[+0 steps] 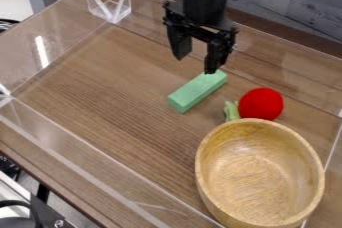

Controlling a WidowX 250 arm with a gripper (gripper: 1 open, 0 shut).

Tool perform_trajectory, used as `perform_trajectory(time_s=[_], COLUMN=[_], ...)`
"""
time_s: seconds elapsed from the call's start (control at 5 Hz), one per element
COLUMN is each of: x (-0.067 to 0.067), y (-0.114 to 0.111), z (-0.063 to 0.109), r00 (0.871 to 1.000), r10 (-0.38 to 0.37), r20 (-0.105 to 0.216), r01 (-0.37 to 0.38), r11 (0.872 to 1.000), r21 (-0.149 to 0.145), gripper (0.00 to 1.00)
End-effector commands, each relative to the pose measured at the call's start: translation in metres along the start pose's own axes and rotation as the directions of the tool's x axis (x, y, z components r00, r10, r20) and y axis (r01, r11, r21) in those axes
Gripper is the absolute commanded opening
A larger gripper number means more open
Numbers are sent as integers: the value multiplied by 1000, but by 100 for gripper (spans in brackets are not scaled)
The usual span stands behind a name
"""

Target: Remove the green stick from the brown bowl and put it on the table

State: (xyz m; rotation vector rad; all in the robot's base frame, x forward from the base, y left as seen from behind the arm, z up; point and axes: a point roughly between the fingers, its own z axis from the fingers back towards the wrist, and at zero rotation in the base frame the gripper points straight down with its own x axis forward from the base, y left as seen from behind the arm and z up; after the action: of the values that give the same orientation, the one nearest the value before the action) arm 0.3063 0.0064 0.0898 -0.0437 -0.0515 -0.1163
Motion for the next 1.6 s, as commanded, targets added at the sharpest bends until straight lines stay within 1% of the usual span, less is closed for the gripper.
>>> perform_trajectory(time_s=[0.0, 0.2, 0.4, 0.8, 1.0, 1.2, 1.4], x=[6, 2, -3, 8, 10, 7, 6], y=[9, 25, 28, 3, -1, 8, 17], z=[14, 10, 4, 6, 10, 7, 17], r00=[999, 998, 997, 993, 993, 993, 989], r10=[-17, 26, 61, 106, 103, 103, 132], r20=[48, 51, 51, 54, 61, 52, 65], r01=[17, -26, -60, -105, -102, -102, -131], r11=[1000, 1000, 998, 994, 995, 995, 991], r21=[5, 3, -9, -23, -18, -12, -15], gripper=[100, 100, 100, 100, 100, 0, 100])
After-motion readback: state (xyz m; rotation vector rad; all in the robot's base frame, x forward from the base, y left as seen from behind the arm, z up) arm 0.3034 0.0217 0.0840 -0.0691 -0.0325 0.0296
